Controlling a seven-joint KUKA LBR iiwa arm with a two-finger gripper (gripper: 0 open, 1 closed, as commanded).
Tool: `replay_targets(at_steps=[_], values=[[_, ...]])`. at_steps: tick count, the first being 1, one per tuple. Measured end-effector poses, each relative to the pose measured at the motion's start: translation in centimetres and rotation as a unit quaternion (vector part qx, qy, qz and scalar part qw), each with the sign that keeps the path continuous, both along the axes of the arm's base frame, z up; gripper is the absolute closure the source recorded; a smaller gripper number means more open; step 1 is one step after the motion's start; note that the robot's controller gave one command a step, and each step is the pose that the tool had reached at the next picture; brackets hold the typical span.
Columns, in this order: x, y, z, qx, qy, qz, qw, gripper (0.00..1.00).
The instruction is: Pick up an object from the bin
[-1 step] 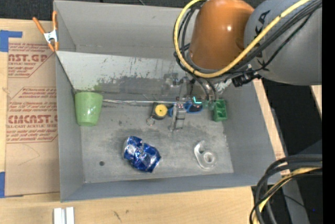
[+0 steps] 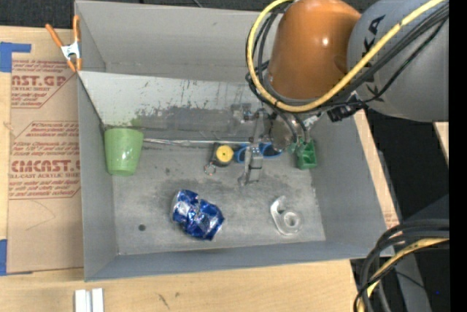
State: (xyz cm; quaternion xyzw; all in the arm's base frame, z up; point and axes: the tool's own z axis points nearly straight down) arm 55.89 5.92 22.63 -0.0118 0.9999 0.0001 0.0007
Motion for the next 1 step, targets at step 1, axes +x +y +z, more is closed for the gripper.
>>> replay_targets(at_steps=[1], values=[[-2.08, 6.58, -13.62, 0.0, 0.0003, 0.131, 0.9914, 0.0]])
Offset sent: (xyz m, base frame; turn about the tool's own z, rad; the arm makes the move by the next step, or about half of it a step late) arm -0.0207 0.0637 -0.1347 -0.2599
